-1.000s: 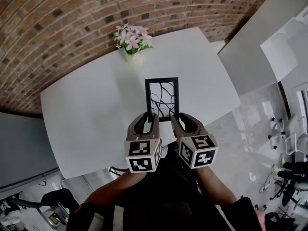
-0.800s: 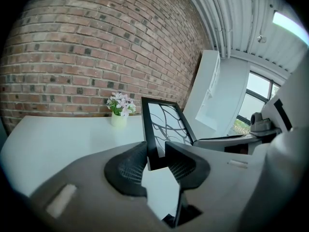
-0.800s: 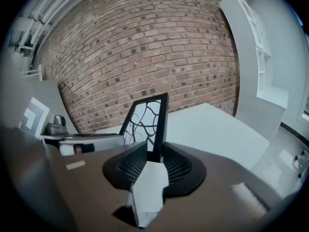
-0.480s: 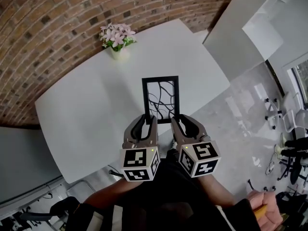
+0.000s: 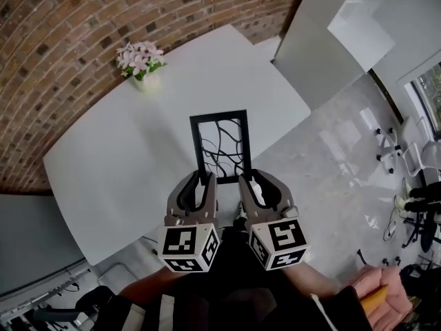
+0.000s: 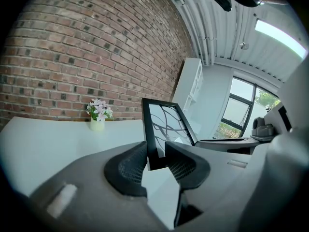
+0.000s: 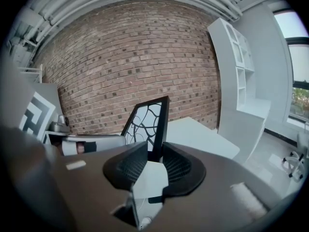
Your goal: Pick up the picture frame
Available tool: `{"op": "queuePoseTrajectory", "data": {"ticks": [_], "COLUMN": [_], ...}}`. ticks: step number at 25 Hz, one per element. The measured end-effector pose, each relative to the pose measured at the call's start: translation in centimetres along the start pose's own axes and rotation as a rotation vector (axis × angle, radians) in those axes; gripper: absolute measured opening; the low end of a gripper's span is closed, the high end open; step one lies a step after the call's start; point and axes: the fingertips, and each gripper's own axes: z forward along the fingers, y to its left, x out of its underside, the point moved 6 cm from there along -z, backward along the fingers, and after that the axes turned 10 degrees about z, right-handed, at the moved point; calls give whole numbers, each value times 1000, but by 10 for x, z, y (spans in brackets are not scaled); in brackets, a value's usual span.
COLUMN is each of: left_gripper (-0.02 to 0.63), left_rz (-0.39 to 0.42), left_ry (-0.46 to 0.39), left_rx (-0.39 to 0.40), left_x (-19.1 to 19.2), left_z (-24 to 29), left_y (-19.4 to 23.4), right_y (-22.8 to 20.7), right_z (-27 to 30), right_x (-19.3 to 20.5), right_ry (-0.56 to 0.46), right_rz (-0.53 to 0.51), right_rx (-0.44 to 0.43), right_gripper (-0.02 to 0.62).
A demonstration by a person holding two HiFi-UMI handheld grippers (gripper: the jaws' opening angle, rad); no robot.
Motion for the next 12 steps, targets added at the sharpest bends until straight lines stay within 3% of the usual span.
{"op": "queuePoseTrajectory", "data": {"ticks": [12], "left_gripper": [104], "left_rz": [30], "left_ry": [-7], "left_rx": [3], "left_x": [1], "left_z": [10], "left_y": [-14], "right_y": [-16], "right_z": [-7], "right_x": [0], "right_ry": [-31], "right_rz": [5], "right_rx": [4], "right_gripper": [89]}}
